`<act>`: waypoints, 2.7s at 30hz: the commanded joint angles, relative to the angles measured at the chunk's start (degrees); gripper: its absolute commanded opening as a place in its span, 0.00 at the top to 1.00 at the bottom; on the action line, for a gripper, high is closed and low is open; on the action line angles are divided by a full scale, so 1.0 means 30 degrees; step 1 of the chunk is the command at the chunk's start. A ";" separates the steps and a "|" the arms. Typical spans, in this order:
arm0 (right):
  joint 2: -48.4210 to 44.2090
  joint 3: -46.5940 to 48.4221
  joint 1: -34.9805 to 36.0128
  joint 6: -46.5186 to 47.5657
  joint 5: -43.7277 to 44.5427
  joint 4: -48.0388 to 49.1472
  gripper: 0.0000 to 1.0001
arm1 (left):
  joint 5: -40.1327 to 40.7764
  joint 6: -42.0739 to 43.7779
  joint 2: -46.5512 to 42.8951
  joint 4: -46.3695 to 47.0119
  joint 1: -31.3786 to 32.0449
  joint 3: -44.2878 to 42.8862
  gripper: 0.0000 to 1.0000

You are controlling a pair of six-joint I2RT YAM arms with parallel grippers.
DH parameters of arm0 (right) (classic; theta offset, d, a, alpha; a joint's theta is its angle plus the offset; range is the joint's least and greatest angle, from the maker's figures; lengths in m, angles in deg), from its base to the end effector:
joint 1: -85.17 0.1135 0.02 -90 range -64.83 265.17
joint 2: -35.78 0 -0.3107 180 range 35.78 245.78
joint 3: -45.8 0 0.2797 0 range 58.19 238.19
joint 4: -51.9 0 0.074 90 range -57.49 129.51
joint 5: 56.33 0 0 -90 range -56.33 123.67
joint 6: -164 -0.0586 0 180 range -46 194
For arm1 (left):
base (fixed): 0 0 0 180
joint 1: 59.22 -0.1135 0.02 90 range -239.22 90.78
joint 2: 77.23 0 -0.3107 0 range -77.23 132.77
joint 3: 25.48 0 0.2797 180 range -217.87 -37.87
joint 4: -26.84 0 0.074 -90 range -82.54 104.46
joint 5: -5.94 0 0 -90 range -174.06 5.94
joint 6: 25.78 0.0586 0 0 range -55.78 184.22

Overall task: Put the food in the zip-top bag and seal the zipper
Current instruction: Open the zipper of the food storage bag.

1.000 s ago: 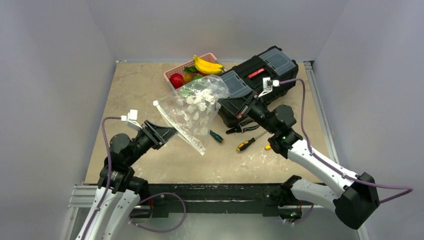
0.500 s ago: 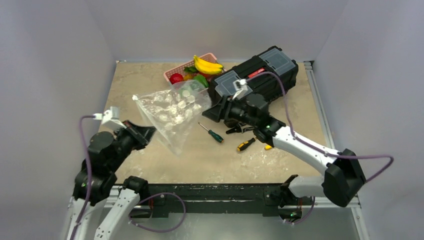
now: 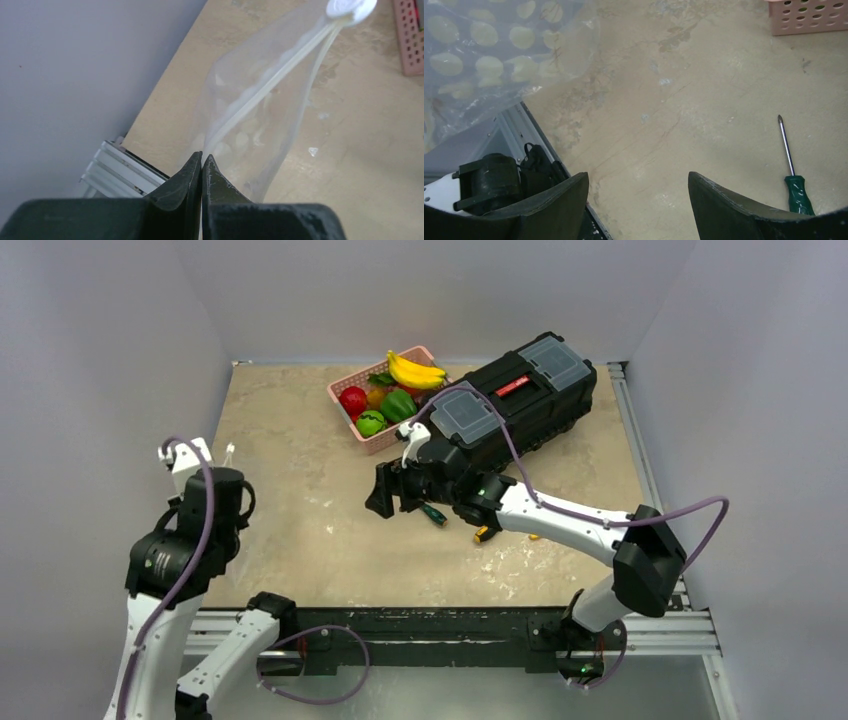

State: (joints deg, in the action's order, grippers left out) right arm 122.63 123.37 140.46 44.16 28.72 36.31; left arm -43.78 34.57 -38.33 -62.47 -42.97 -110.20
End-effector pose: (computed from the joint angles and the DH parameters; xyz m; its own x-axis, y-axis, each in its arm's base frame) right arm 0.2231 0.3309 0.3230 -0.6374 -0.0496 -0.7689 -0.6299 0.6083 0.4829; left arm 0.0675 0.0198 0.4275 -0.4571 -0.2599 -0.8506 -0.5327 0.8459 0.0278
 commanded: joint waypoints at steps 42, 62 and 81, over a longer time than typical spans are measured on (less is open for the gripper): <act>0.7287 0.1274 0.1463 -0.7259 0.0554 0.9705 1.00 | -1.3895 0.5953 0.4760 1.1390 0.0238 0.6838 0.99; 0.7779 0.2539 0.1754 -0.8248 -0.1229 0.9309 1.00 | -0.7695 0.6221 0.4677 1.0258 0.1743 0.6549 0.66; 0.7791 0.4344 0.3126 -0.9242 0.2804 0.5141 1.00 | -0.1882 0.5371 0.4737 0.8503 0.4053 0.5852 0.94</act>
State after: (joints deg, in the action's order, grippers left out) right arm 147.02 134.41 149.48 17.17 33.92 53.80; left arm -54.60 51.29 -22.82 -36.13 -31.13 -90.53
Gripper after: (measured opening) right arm 0.003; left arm 0.200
